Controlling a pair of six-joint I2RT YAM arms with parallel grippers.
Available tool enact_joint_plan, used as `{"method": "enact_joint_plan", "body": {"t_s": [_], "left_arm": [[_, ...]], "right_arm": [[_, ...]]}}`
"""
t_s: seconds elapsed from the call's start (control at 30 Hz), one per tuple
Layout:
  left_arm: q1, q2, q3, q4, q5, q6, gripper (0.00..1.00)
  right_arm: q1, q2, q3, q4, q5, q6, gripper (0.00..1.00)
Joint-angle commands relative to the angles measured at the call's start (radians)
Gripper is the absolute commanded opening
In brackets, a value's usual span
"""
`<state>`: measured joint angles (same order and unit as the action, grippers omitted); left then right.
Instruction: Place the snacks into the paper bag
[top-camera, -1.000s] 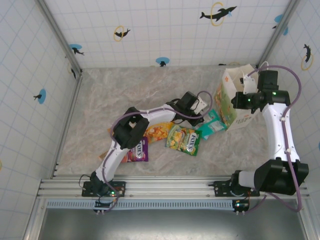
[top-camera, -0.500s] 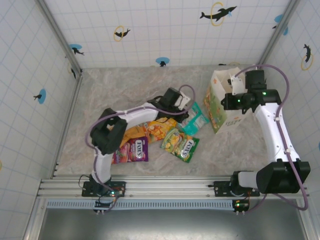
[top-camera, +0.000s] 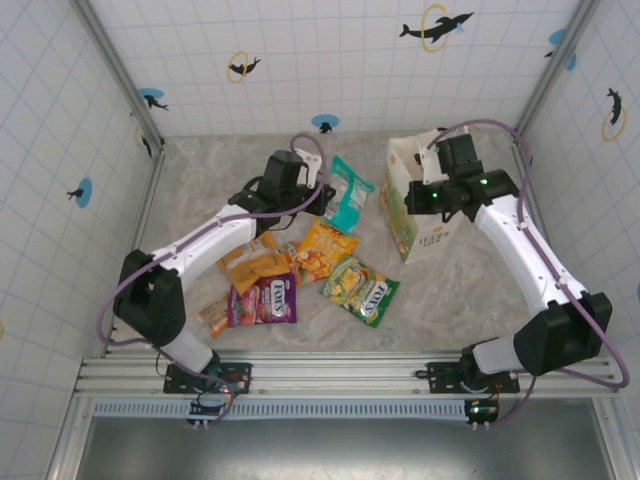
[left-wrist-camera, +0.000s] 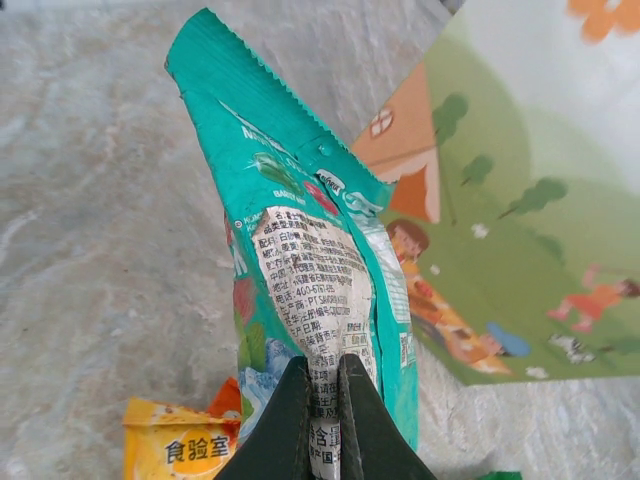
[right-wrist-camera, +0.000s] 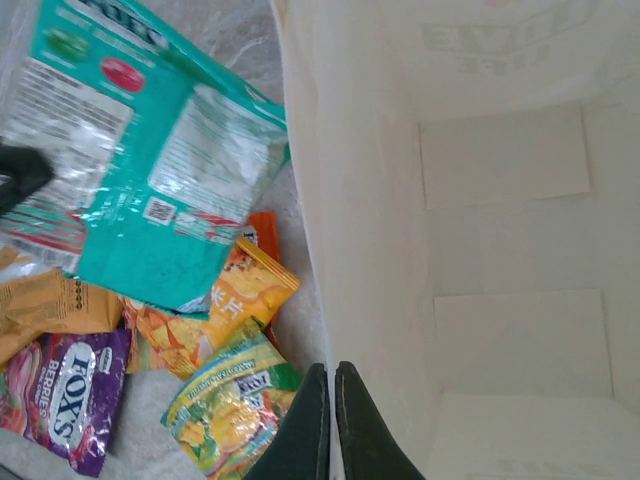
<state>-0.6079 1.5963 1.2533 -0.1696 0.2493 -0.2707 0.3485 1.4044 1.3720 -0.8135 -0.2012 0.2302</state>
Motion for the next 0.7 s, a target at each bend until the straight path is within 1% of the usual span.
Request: {"method": "enact_joint_plan", "body": {"t_s": [0.0, 0.07, 0.1, 0.13, 0.23, 0.33, 0.4, 0.57, 0.6, 0.67], "left_arm": [[0.018, -0.060, -0.003, -0.024, -0.042, -0.059, 0.00], [0.019, -0.079, -0.004, -0.035, -0.052, -0.059, 0.00], [0.021, -0.087, -0.005, -0.040, -0.054, -0.056, 0.00], [0.021, -0.092, -0.003, -0.046, -0.053, -0.054, 0.00], [0.021, -0.107, 0.003, -0.053, -0.043, -0.053, 0.00], [0.022, -0.122, 0.013, -0.051, -0.030, -0.055, 0.00], [0.021, -0.130, 0.020, -0.053, -0.027, -0.053, 0.00], [0.021, -0.145, 0.031, -0.055, -0.024, -0.048, 0.00], [0.021, -0.148, 0.035, -0.054, -0.017, -0.050, 0.00], [0.021, -0.156, 0.039, -0.046, 0.002, -0.054, 0.00]], "right_arm": [[0.039, 0.031, 0.034, 0.026, 0.081, 0.087, 0.06], [0.043, 0.040, 0.040, 0.032, 0.078, 0.095, 0.07], [0.047, 0.046, 0.051, 0.033, 0.080, 0.097, 0.10], [0.050, 0.052, 0.066, 0.026, 0.083, 0.097, 0.15], [0.060, 0.067, 0.135, -0.004, 0.110, 0.082, 0.35], [0.061, 0.058, 0.178, -0.020, 0.139, 0.058, 0.45], [0.060, 0.050, 0.205, -0.028, 0.161, 0.042, 0.49], [0.053, 0.046, 0.271, -0.083, 0.213, 0.009, 0.52], [0.049, 0.042, 0.282, -0.092, 0.224, 0.005, 0.53], [0.045, 0.023, 0.288, -0.091, 0.236, -0.006, 0.54]]}}
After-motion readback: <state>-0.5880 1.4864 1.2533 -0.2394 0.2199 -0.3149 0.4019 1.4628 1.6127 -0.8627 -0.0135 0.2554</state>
